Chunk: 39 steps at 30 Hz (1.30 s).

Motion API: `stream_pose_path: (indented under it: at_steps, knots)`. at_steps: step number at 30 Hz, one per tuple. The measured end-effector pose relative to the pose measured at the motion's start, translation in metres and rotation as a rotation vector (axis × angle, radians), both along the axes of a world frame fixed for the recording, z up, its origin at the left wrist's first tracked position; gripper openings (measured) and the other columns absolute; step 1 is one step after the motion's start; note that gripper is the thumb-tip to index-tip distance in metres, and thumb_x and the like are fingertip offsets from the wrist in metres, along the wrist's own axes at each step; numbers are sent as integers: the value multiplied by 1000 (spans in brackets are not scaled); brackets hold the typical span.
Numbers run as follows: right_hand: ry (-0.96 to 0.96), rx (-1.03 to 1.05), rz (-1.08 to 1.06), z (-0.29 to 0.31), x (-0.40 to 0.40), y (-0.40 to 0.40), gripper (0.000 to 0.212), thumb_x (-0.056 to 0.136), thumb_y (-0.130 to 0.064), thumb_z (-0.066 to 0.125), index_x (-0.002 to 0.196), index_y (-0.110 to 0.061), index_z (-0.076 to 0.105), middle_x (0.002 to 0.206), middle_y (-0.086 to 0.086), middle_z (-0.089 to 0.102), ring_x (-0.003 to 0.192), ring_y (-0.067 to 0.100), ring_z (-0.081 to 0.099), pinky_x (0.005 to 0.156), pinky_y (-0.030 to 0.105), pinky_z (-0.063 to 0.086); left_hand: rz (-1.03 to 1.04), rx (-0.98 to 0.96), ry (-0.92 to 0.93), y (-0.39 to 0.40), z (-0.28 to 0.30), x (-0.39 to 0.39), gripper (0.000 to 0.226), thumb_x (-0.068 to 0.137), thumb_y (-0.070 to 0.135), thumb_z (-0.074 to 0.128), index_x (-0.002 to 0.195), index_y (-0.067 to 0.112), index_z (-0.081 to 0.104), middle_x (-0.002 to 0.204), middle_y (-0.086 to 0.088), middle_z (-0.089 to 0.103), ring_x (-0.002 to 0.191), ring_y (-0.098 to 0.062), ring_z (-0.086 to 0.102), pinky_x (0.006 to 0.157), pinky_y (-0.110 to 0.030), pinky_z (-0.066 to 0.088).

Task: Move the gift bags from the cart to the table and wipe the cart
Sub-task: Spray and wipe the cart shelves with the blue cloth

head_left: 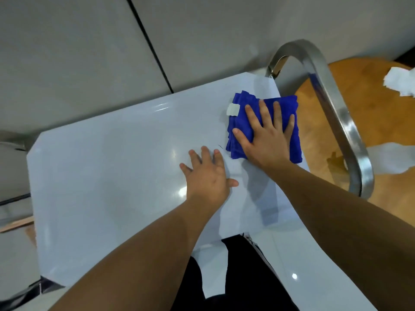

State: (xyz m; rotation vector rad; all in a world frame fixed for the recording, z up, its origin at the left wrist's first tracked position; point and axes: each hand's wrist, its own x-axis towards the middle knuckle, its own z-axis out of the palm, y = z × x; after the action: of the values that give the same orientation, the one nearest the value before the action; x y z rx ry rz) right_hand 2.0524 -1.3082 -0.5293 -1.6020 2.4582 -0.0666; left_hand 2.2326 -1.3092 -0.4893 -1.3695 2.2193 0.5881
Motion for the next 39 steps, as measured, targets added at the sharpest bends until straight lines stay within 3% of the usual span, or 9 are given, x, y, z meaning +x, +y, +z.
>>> stream_pose_path:
  at_steps: [3, 7, 10, 12, 15, 22, 29, 32, 39]
  knots:
    - [-11, 42, -11, 1, 26, 7, 77, 94, -79, 15, 159, -40, 5, 169, 0, 3, 155, 33, -7, 119, 67, -2, 39, -11, 94, -1, 0, 13, 89, 92, 69, 49, 159, 20, 16, 166, -11, 11, 152, -42, 5, 119, -63, 17]
    - [-8, 76, 56, 3, 66, 3, 79, 93, -80, 12, 159, -39, -1, 169, 1, -3, 154, 35, -10, 118, 69, -1, 190, -28, 391, -6, 2, 52, 58, 100, 41, 54, 151, 16, 40, 161, -2, 32, 150, -23, 25, 123, -39, 23]
    - [-1, 80, 118, 3, 104, -1, 79, 93, -80, 12, 159, -39, -1, 169, 2, -3, 154, 36, -9, 117, 69, -1, 240, -19, 461, -9, 2, 94, 53, 101, 26, 56, 150, 12, 43, 161, -5, 33, 149, -20, 25, 119, -26, 19]
    - [8, 88, 156, 2, 132, -4, 79, 93, -80, 12, 159, -39, -1, 169, 3, -3, 154, 37, -9, 117, 70, -1, 265, -90, 431, -8, 0, 122, 41, 99, 22, 58, 136, 5, 57, 148, -11, 48, 139, -28, 40, 114, -37, 34]
    - [10, 88, 216, 2, 180, -11, 80, 93, -80, 12, 160, -37, 1, 169, 5, 0, 154, 38, -7, 116, 71, 2, 346, -249, 357, -2, -4, 170, 24, 90, 21, 67, 101, 1, 68, 112, -16, 64, 106, -39, 59, 85, -48, 52]
    - [4, 91, 419, 3, 311, -26, 81, 93, -80, 9, 160, -35, 4, 169, 5, 1, 154, 38, -5, 116, 71, 0, 527, -352, 207, 21, -6, 295, 33, 85, 32, 57, 97, 5, 72, 110, -15, 68, 100, -41, 62, 80, -47, 54]
    - [33, 71, 547, 2, 437, -32, 82, 93, -78, 10, 160, -31, 7, 169, 8, 5, 153, 42, 3, 115, 73, 8, 401, -305, 203, 79, -7, 375, 36, 95, 39, 52, 111, 12, 69, 115, -9, 67, 108, -32, 60, 90, -43, 48]
    - [16, 96, 591, 3, 480, -34, 82, 93, -78, 7, 160, -33, 0, 169, 6, -2, 153, 40, -4, 116, 72, 2, 379, -316, 220, 98, -21, 384, 53, 92, 40, 54, 133, 9, 64, 134, -13, 65, 124, -34, 60, 104, -47, 46]
    - [-38, 114, 658, 3, 504, -18, 68, 98, -70, 11, 159, -42, -3, 169, -1, -6, 154, 34, -12, 118, 66, -7, 373, -260, 264, 107, -29, 383, 48, 100, 37, 41, 136, 15, 62, 137, -8, 63, 134, -29, 50, 118, -45, 31]
